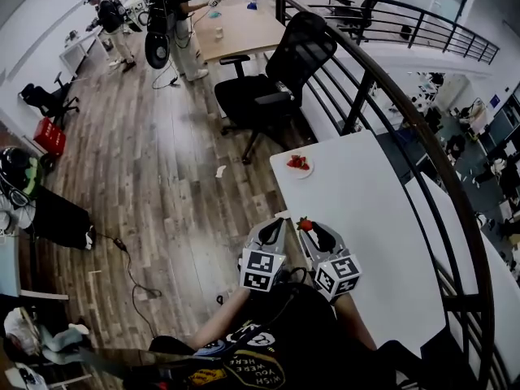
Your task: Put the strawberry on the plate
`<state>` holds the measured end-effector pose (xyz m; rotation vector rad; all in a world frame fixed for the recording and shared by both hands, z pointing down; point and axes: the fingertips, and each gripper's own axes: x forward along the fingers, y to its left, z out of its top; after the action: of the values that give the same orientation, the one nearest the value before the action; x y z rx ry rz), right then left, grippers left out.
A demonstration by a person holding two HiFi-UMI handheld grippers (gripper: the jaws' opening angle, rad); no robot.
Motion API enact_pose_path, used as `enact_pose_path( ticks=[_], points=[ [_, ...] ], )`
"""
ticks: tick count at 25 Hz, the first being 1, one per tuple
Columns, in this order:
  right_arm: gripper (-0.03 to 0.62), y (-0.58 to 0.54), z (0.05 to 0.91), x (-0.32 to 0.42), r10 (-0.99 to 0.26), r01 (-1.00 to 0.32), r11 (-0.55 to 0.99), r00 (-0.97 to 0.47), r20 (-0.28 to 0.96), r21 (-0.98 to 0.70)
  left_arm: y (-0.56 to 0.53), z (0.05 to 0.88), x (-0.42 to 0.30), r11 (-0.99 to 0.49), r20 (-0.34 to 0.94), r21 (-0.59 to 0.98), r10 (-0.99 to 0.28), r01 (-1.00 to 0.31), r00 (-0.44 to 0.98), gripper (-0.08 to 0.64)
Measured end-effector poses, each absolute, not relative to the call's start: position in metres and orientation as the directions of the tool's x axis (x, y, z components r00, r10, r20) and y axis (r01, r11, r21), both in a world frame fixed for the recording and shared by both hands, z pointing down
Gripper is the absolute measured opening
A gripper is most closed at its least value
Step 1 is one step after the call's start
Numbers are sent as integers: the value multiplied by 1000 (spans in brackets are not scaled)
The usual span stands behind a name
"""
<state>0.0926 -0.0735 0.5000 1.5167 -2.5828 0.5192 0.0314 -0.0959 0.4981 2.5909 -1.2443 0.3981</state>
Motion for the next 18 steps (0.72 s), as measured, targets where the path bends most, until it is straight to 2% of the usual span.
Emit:
enact_pose_path(
  ticks=[11, 18],
  points=[
    [137, -94, 502, 131, -831, -864, 433, -493, 259, -256, -111, 508, 75, -623, 378, 92, -700, -777, 606, 5],
    [137, -117, 512, 135, -835, -877, 403, -470, 286, -264, -132, 511, 77, -651, 379, 80, -681, -755, 627, 5]
  ],
)
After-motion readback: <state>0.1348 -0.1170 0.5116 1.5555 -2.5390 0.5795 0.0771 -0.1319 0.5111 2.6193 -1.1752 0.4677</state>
